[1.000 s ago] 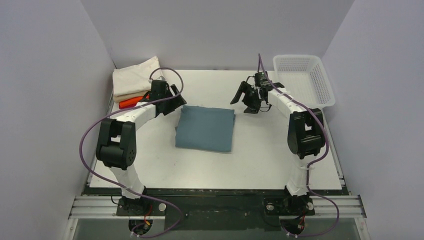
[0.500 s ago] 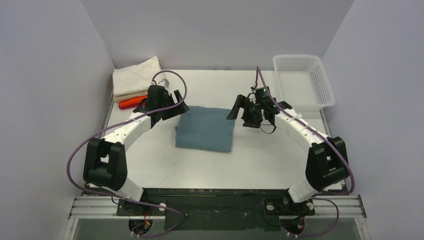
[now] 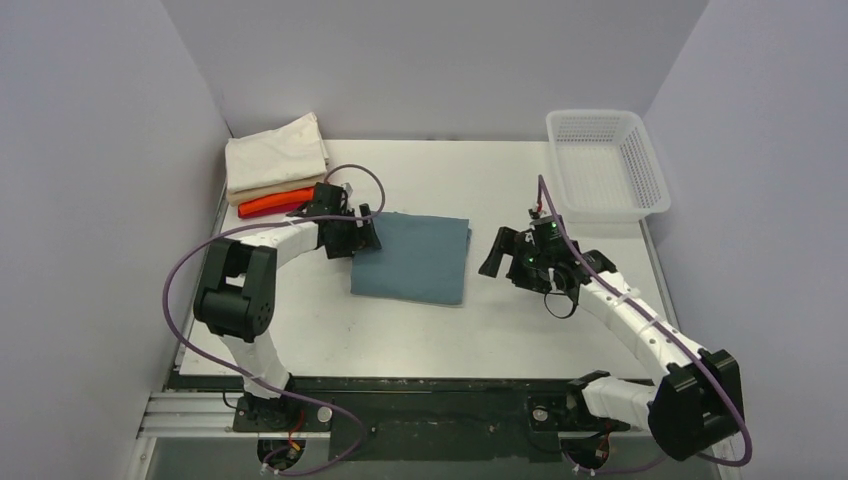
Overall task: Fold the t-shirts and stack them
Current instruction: Put the neatly folded tshirt into the corner of the board with the left arm
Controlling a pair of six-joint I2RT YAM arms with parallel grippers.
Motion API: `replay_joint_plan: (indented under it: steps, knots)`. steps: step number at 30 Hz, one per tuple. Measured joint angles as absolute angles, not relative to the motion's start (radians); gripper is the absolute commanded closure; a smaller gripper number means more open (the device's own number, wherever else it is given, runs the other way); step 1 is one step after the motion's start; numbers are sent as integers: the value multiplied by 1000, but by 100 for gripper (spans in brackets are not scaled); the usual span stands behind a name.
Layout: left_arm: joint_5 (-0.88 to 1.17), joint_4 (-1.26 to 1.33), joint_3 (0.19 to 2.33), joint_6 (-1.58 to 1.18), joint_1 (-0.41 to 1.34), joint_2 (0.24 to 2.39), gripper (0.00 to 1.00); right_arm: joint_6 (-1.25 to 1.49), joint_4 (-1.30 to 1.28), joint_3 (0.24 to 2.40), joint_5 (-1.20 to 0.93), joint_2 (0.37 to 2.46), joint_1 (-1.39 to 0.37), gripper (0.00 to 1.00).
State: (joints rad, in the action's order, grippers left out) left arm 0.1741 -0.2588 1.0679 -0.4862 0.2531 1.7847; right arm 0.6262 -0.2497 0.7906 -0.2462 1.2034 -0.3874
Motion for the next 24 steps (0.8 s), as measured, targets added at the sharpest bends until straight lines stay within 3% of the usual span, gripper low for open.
replay_joint_plan:
  steps: [14,16,18,20,24]
  knots:
    - [48,-280,1206,-501,356,1906,45,581,-374,725,-124,957,-359,2]
    - [-6,-302,1234,-509,390,1924,58,572,-380,719,-120,944,-356,2]
    - [-57,-323,1261,-519,423,1943,87,561,-385,714,-119,934,-350,2]
    - [-94,-341,1292,-536,452,1963,100,550,-388,710,-119,928,-342,2]
    - [-184,-413,1369,-546,495,2003,100,520,-389,704,-119,919,-328,2]
